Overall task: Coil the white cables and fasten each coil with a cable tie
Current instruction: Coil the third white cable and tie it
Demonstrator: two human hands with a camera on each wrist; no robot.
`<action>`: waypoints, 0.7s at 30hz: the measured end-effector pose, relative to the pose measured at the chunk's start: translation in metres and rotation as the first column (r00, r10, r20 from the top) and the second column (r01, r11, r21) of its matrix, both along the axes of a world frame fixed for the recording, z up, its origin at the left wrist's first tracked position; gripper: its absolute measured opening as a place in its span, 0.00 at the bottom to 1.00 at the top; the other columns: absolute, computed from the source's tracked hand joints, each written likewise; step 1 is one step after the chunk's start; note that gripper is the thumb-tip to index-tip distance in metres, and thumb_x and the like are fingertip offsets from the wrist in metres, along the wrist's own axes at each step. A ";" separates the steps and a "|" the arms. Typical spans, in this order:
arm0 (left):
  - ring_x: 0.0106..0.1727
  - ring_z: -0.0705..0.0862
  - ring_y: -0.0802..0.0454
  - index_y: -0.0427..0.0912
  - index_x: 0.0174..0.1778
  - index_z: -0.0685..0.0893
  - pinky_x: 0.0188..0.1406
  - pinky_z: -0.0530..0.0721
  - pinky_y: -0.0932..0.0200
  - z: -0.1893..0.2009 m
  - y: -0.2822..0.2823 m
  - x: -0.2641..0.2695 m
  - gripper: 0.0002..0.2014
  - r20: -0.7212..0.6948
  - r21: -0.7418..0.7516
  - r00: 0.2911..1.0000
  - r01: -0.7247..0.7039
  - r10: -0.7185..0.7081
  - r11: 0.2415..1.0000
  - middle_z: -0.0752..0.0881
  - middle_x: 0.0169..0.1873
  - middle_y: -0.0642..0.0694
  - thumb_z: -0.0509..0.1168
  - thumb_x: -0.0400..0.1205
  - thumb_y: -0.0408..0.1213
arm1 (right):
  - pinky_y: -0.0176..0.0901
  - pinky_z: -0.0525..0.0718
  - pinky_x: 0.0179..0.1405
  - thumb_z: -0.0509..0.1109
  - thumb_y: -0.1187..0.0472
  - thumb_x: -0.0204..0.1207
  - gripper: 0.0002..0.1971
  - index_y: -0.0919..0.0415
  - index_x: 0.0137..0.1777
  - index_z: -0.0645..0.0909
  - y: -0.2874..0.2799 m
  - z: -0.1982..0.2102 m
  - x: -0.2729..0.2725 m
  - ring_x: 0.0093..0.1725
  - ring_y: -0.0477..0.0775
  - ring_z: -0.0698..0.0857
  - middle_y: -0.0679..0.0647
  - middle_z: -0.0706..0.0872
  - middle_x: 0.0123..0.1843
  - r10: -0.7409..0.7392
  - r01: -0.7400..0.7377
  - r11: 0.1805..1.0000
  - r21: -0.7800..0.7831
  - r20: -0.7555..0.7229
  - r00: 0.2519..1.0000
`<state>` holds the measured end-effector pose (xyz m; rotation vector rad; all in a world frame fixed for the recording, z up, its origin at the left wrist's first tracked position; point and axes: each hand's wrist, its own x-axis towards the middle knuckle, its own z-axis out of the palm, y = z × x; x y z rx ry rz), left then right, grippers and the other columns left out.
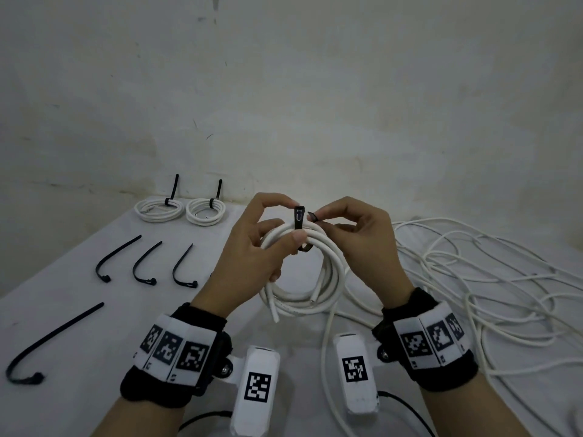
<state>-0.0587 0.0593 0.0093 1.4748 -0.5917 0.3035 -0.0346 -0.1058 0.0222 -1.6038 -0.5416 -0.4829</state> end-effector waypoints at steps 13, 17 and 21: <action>0.16 0.69 0.53 0.63 0.52 0.77 0.19 0.73 0.61 -0.003 -0.003 0.002 0.12 -0.040 0.052 0.999 0.030 -0.027 0.998 0.84 0.28 0.44 0.69 0.74 0.47 | 0.35 0.84 0.33 0.75 0.74 0.70 0.09 0.58 0.39 0.87 -0.001 0.000 -0.003 0.32 0.49 0.89 0.48 0.90 0.35 0.065 -0.064 0.997 -0.042 0.030 0.997; 0.17 0.69 0.53 0.62 0.51 0.77 0.19 0.73 0.61 -0.004 -0.004 0.001 0.11 -0.056 0.065 0.998 0.017 -0.014 0.998 0.85 0.28 0.44 0.67 0.76 0.43 | 0.36 0.84 0.34 0.75 0.74 0.69 0.09 0.58 0.39 0.87 -0.002 -0.001 -0.002 0.33 0.50 0.89 0.47 0.90 0.34 0.063 -0.062 0.997 -0.042 0.021 0.998; 0.16 0.69 0.54 0.62 0.51 0.77 0.18 0.72 0.62 -0.003 -0.005 0.000 0.10 -0.064 0.069 0.998 0.016 -0.011 0.998 0.84 0.27 0.46 0.67 0.76 0.44 | 0.37 0.84 0.34 0.74 0.76 0.69 0.10 0.60 0.41 0.87 -0.002 -0.003 0.000 0.33 0.51 0.89 0.49 0.90 0.34 0.096 -0.096 0.995 -0.011 0.008 0.995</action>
